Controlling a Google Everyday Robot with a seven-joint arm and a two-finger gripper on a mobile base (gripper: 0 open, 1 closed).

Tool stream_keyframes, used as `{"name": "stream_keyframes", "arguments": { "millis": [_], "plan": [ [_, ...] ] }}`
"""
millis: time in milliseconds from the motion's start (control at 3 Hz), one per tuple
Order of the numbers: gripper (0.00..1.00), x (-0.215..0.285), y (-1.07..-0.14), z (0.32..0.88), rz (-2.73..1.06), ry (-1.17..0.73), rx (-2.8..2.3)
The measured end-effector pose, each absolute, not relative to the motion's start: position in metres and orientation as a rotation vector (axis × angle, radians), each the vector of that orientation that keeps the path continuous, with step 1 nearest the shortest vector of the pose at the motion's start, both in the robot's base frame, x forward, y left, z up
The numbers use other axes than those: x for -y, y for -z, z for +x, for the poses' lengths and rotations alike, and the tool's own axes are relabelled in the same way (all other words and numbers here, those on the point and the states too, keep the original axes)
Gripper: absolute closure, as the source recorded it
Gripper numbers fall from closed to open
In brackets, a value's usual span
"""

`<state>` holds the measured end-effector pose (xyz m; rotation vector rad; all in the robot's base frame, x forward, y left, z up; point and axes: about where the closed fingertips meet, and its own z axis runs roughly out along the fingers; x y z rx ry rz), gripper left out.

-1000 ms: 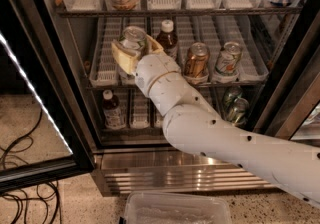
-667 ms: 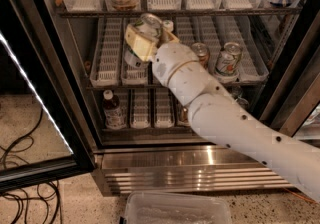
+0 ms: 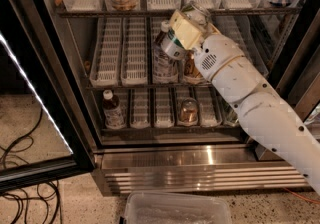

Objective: Pick 7up can from middle shelf of fridge

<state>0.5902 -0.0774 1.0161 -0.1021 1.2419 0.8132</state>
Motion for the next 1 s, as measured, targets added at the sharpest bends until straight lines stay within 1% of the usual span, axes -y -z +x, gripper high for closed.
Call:
{"name": "stream_keyframes", "arguments": {
  "millis": [333,1000],
  "plan": [
    [1.0,0.062,-1.005,0.583,-0.116,-0.834,-1.297],
    [1.0,0.016,-0.986,0.534,-0.094,-0.92,-1.348]
  ]
}}
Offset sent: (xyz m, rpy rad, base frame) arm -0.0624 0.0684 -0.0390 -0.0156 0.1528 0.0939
